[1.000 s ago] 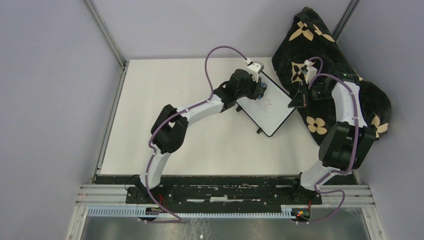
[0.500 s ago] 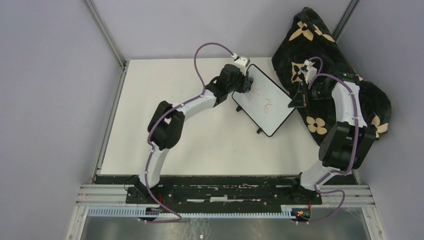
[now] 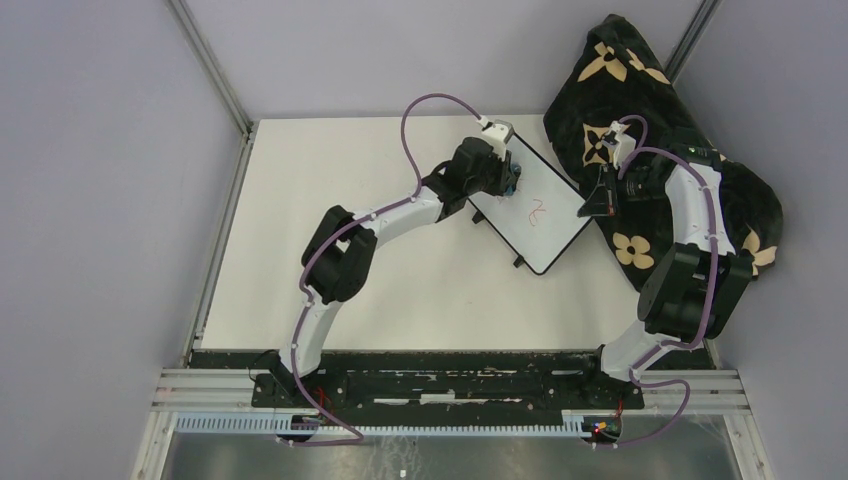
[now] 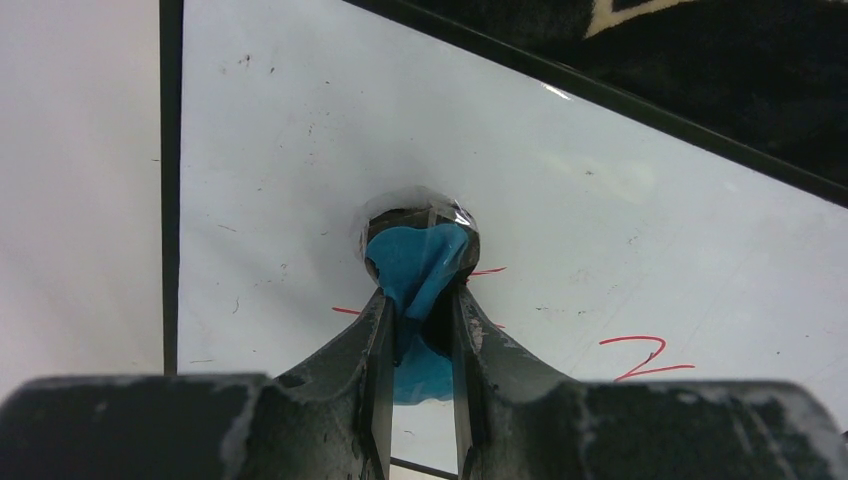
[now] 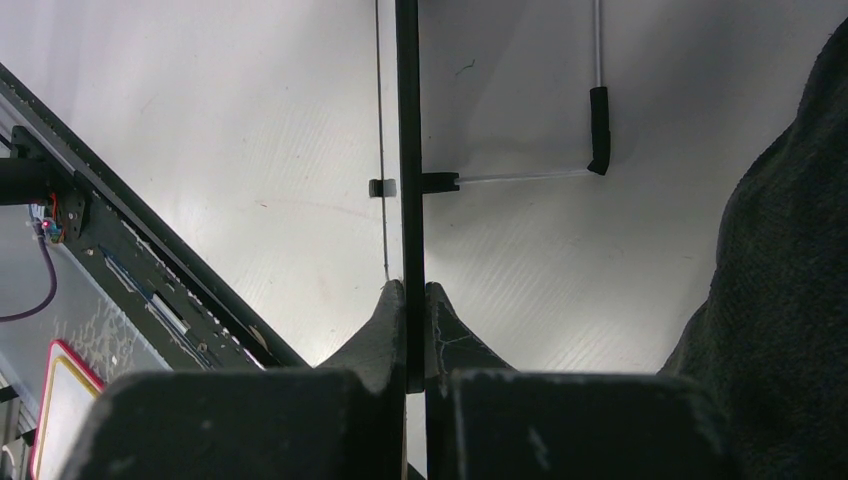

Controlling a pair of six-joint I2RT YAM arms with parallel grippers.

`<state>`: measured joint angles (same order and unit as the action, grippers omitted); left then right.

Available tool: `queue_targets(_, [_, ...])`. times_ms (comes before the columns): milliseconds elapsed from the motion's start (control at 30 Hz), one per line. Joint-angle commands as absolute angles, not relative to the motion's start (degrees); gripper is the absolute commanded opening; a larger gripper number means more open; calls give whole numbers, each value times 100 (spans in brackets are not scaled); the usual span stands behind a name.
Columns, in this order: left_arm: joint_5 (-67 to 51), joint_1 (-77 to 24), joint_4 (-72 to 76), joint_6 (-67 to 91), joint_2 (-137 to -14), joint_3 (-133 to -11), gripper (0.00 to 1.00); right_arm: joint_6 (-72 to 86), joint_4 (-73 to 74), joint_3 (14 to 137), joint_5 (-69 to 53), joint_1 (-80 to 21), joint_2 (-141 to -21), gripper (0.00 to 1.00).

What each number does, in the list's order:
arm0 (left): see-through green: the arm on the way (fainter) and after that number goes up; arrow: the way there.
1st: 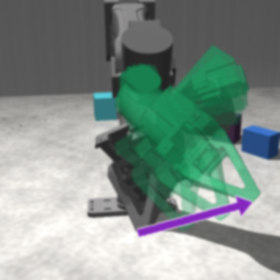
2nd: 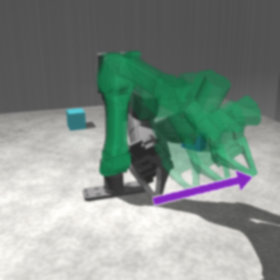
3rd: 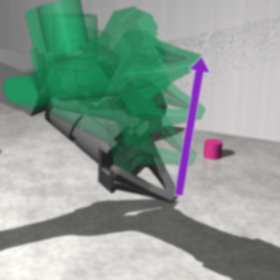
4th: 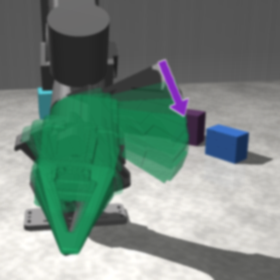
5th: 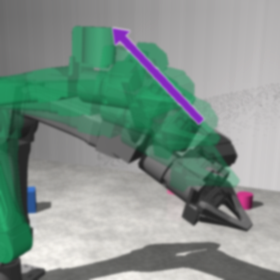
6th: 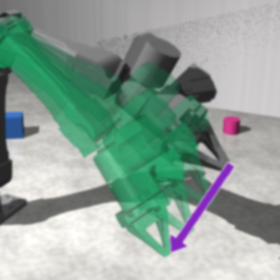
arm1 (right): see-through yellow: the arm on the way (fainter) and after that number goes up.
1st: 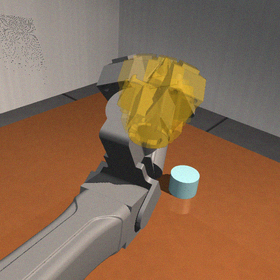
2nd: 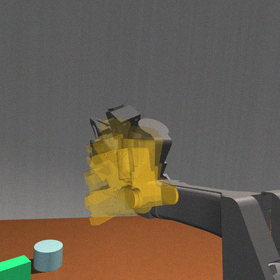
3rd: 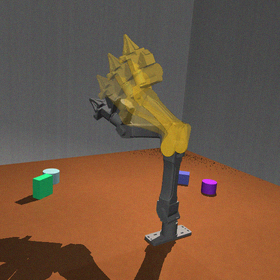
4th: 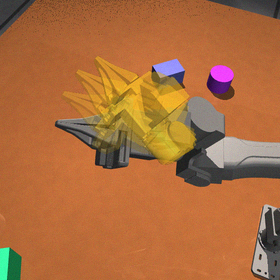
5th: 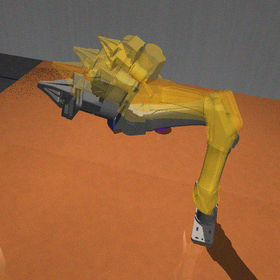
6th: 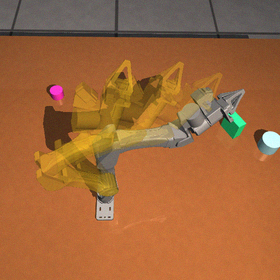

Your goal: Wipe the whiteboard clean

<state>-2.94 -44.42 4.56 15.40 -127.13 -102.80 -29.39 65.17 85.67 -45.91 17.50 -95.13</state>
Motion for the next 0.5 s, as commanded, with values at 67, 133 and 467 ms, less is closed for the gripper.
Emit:
queue_targets(67, [-694,-4713,1121,1979,-12265,-10387,3,-3169,6478,8588,-4482,1697,-9396,0])
queue_targets(133, [-742,-4719,1149,2022,-12252,-10378,3,-3169,6478,8587,-4482,1698,-9405,1])
queue_targets(467, [-618,-4863,1165,1942,-12159,-10407,3,-3178,6485,8597,-4489,1696,-9416,1])
